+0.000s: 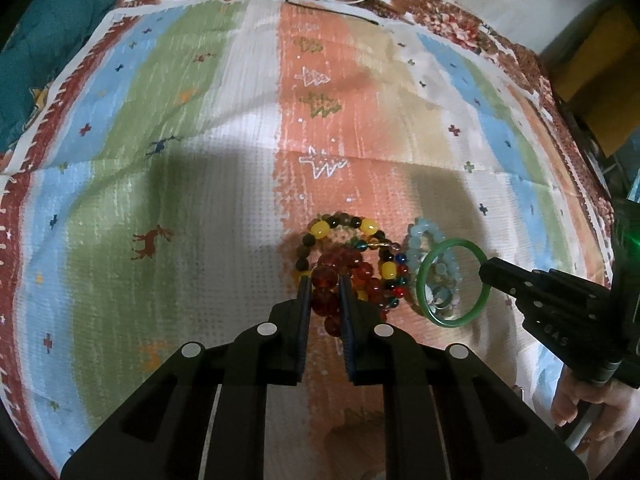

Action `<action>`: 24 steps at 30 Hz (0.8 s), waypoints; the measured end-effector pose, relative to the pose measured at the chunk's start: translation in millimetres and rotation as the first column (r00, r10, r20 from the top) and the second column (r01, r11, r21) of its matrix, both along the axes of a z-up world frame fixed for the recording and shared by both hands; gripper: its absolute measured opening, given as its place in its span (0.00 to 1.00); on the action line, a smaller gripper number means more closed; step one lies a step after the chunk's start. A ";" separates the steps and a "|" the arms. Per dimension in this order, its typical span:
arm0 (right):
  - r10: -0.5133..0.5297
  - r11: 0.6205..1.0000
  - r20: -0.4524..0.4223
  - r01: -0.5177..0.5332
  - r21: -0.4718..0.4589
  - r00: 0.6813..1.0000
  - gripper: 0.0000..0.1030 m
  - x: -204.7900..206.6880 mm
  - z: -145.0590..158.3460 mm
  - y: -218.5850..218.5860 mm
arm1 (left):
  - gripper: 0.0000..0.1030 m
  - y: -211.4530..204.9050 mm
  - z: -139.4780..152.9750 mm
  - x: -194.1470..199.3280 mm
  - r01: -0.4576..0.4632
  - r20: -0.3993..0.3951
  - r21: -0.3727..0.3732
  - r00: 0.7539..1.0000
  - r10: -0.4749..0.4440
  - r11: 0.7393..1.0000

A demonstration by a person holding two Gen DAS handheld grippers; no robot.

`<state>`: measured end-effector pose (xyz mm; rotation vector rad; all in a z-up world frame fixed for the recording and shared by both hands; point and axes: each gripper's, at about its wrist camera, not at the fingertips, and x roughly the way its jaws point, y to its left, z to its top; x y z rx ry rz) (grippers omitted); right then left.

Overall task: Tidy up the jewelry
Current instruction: 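Lift and carry the red bracelet and green bangle back over the tin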

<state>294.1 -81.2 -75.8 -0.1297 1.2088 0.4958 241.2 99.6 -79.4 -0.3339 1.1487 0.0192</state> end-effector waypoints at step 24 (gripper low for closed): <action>0.017 0.998 0.056 -0.020 0.059 0.998 0.08 -35.5 35.5 -8.5 | 0.13 -15.8 37.3 -29.4 0.006 0.090 0.034 0.996 -0.009 0.999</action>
